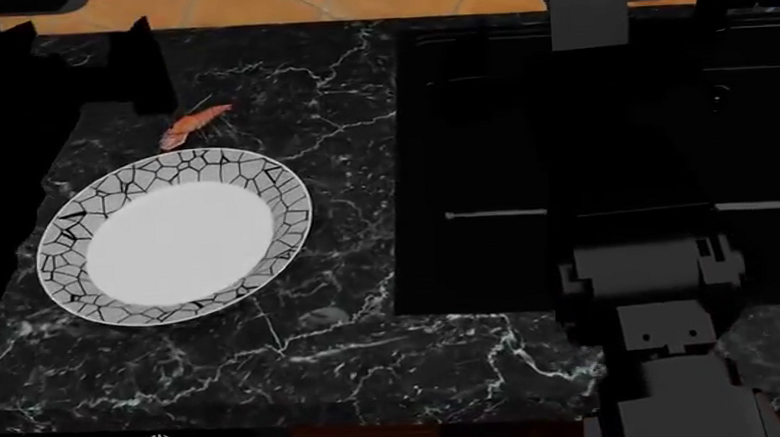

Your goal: Pick the bell pepper from the sink and place it on the plate located on the counter

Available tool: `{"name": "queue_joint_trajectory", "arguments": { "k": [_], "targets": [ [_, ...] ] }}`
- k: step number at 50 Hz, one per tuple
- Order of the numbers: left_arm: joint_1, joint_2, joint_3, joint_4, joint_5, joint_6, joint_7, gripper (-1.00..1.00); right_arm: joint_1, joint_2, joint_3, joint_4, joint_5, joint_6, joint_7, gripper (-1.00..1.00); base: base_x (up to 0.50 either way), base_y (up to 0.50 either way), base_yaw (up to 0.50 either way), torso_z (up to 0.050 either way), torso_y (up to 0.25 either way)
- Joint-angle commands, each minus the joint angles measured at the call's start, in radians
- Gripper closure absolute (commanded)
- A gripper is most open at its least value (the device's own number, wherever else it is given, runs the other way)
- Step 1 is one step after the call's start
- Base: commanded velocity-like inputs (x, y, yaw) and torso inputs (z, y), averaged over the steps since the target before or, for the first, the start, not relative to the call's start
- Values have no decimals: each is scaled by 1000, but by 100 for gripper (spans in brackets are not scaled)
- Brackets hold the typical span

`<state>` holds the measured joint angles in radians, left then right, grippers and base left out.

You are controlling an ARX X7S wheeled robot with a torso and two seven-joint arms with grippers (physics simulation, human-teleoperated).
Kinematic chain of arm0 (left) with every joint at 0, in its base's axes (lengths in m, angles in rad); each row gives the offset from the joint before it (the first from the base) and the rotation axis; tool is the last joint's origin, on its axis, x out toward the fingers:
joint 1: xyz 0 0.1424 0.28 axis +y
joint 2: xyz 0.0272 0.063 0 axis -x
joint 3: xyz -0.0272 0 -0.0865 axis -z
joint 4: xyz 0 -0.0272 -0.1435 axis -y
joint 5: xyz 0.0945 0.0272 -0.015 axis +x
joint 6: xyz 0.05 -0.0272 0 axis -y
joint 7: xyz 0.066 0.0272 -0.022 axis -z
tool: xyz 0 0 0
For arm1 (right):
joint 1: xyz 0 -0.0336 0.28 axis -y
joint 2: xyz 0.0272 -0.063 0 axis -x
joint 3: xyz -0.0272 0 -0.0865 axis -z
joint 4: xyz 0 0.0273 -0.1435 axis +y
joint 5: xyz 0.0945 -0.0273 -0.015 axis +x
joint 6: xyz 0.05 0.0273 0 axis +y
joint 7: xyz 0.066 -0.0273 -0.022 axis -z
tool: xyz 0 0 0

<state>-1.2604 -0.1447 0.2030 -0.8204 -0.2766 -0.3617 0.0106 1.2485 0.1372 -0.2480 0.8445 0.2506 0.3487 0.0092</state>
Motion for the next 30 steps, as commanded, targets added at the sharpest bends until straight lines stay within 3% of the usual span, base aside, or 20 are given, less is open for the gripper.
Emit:
{"name": "queue_joint_trajectory", "arguments": {
  "k": [1, 30],
  "targets": [
    [10, -9, -2, 37, -11, -29, -11, -100, 5, -3, -6, 7, 2, 0, 3, -100, 500, 0, 0, 0, 0],
    [20, -14, -1, 41, -29, -29, -14, -100, -8, 2, -13, -6, 15, 4, 11, -100, 500, 0, 0, 0, 1]
  ]
}}
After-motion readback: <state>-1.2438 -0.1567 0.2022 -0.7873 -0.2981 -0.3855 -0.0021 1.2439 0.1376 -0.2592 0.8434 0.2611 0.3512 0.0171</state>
